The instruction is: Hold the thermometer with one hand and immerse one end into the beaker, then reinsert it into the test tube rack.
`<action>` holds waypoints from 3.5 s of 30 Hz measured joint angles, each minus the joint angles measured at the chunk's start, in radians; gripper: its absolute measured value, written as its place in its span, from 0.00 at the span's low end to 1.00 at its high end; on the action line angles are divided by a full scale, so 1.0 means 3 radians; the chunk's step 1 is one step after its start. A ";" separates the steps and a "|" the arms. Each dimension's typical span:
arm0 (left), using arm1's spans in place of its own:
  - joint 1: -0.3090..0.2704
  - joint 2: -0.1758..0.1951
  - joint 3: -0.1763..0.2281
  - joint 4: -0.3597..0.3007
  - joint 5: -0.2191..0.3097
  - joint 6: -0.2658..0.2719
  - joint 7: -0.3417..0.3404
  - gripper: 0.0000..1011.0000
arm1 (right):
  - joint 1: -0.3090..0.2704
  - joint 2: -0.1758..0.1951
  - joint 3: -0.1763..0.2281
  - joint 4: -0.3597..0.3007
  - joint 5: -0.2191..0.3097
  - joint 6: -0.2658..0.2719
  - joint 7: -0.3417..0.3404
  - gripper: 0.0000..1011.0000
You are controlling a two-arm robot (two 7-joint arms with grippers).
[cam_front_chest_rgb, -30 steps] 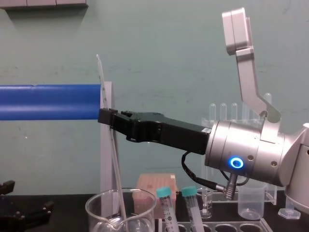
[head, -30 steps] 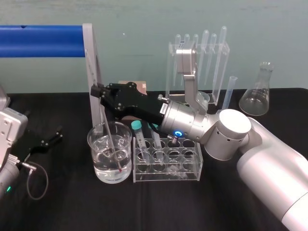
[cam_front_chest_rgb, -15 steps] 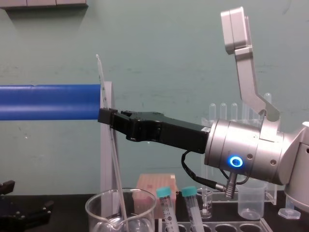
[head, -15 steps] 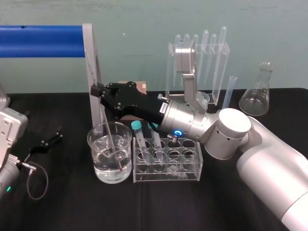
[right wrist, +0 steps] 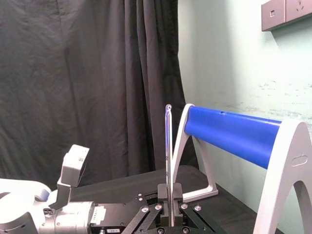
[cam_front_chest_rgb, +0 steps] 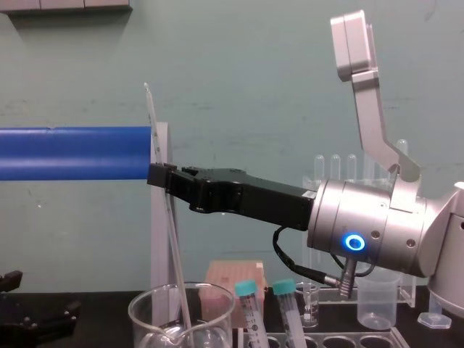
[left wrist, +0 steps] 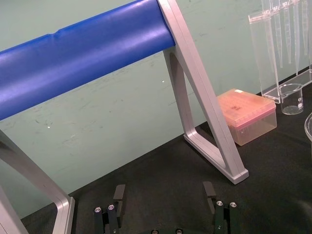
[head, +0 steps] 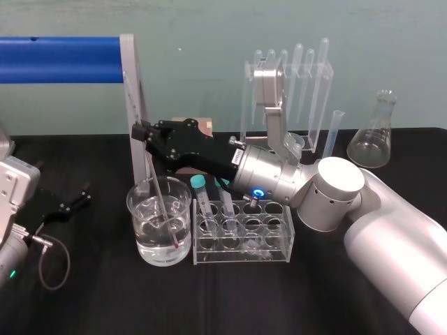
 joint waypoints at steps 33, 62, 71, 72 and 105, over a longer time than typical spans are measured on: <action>0.0000 0.0000 0.0000 0.0000 0.0000 0.0000 0.0000 1.00 | -0.0009 0.0018 -0.0005 -0.0023 -0.0013 0.0003 0.0004 0.05; 0.0000 0.0000 0.0000 0.0000 0.0000 0.0000 0.0000 1.00 | -0.0006 0.0025 -0.0004 -0.0013 -0.0016 0.0005 0.0003 0.05; 0.0000 0.0000 0.0000 0.0000 0.0000 0.0000 0.0000 1.00 | -0.0001 0.0023 -0.0008 -0.0005 -0.0018 0.0007 0.0008 0.05; 0.0000 0.0000 0.0000 0.0000 0.0000 0.0000 0.0000 1.00 | -0.0001 0.0023 -0.0008 -0.0003 -0.0018 0.0007 0.0009 0.05; 0.0000 0.0000 0.0000 0.0000 0.0000 0.0000 0.0000 1.00 | -0.0012 0.0024 -0.0014 -0.0008 -0.0022 0.0009 0.0007 0.05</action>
